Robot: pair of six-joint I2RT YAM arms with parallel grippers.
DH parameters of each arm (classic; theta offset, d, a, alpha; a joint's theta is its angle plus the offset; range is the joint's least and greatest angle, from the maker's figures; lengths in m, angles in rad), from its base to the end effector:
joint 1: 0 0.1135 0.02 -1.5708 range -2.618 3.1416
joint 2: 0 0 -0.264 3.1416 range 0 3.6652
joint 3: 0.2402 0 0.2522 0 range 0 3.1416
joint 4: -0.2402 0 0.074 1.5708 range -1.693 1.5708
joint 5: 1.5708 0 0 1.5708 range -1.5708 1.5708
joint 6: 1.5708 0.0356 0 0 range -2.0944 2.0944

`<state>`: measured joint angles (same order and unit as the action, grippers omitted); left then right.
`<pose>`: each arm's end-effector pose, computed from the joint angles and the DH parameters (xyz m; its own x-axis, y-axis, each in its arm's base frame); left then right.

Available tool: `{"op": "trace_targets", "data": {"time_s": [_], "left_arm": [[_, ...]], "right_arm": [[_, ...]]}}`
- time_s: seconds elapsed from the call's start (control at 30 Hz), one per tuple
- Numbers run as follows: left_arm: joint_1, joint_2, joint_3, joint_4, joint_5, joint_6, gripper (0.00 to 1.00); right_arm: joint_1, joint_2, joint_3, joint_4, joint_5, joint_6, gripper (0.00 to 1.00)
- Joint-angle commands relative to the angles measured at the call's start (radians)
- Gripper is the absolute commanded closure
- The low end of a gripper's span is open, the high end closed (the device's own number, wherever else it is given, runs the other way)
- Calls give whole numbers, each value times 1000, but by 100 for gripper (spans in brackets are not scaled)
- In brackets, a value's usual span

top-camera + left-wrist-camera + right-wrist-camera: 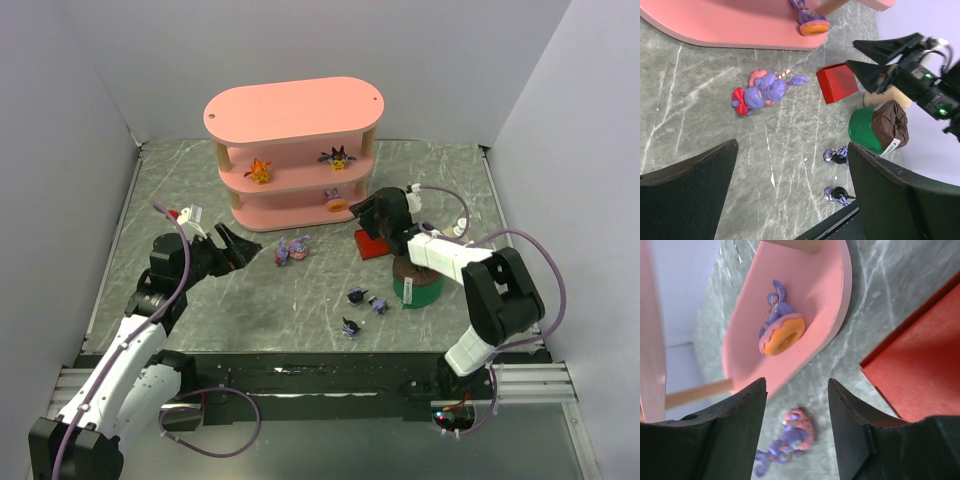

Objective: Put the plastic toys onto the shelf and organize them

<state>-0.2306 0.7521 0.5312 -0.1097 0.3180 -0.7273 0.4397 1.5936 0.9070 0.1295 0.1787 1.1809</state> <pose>0.1740 -0.0523 0.2637 -0.5718 -0.5144 -0.6390 0.1671 0.6896 -0.7047 0.3158 0.1416 0.2109 -0.4430 0.7975 -0.4095 0.3352 0.5710 0.7494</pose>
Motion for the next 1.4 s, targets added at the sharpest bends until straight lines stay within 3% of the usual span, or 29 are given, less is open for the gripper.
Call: {"op": "trace_targets", "data": {"time_s": [0.0, 0.23, 0.77, 1.1, 1.37], "left_arm": [[-3, -17, 12, 27, 18, -14, 4], [-4, -14, 12, 27, 16, -14, 4], [-4, 1, 10, 31, 10, -14, 4], [-6, 6, 7, 34, 12, -15, 4], [-4, 3, 6, 38, 15, -17, 4]], "right_arm": [[1, 65, 41, 55, -97, 172, 41], [2, 153, 122, 58, -91, 261, 41], [1, 289, 276, 16, -73, 215, 44], [2, 305, 264, 10, -48, 204, 64], [2, 293, 210, 33, -50, 226, 73]]}}
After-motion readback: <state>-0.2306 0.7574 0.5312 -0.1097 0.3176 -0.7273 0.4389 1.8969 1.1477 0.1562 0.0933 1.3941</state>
